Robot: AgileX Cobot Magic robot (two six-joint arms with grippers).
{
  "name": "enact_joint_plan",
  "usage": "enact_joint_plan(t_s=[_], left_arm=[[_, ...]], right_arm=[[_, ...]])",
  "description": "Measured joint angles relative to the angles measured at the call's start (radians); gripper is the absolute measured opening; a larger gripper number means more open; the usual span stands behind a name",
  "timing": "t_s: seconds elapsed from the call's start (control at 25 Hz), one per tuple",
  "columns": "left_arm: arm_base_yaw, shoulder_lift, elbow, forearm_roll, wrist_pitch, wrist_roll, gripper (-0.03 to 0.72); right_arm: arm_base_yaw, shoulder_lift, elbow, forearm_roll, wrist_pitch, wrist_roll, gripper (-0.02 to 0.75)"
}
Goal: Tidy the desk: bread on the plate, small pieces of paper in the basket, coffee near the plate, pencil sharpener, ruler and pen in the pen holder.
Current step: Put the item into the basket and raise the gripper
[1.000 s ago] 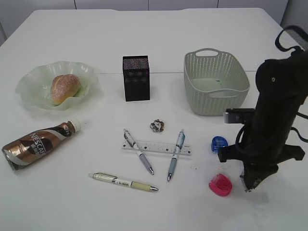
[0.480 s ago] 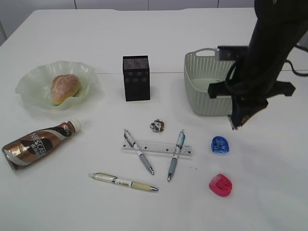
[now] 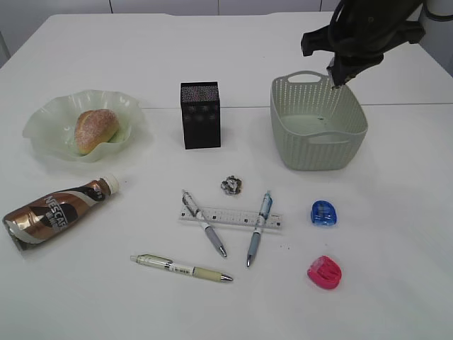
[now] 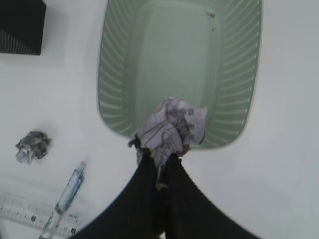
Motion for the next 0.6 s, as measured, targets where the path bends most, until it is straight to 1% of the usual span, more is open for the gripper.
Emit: enact_joint_plan(t_s=[0.16, 0.36, 0.48, 0.56, 0.6], left_arm=[[0.0, 0.0, 0.0, -0.004, 0.0, 0.0, 0.559], [0.0, 0.0, 0.0, -0.029, 0.0, 0.0, 0.559], [0.0, 0.0, 0.0, -0.044, 0.0, 0.0, 0.559], [0.0, 0.0, 0.0, -0.046, 0.0, 0.0, 0.559], [0.0, 0.0, 0.0, -0.046, 0.0, 0.0, 0.559]], right_arm=[[0.0, 0.08, -0.049, -0.05, -0.043, 0.002, -0.002], [0.0, 0.178, -0.098, -0.117, -0.105, 0.066, -0.001], [0.0, 0.225, -0.138, -0.126, -0.123, 0.078, 0.002], [0.0, 0.25, -0.152, -0.122, -0.139, 0.08, 0.026], [0.0, 0.262, -0.157, -0.119, -0.143, 0.085, 0.056]])
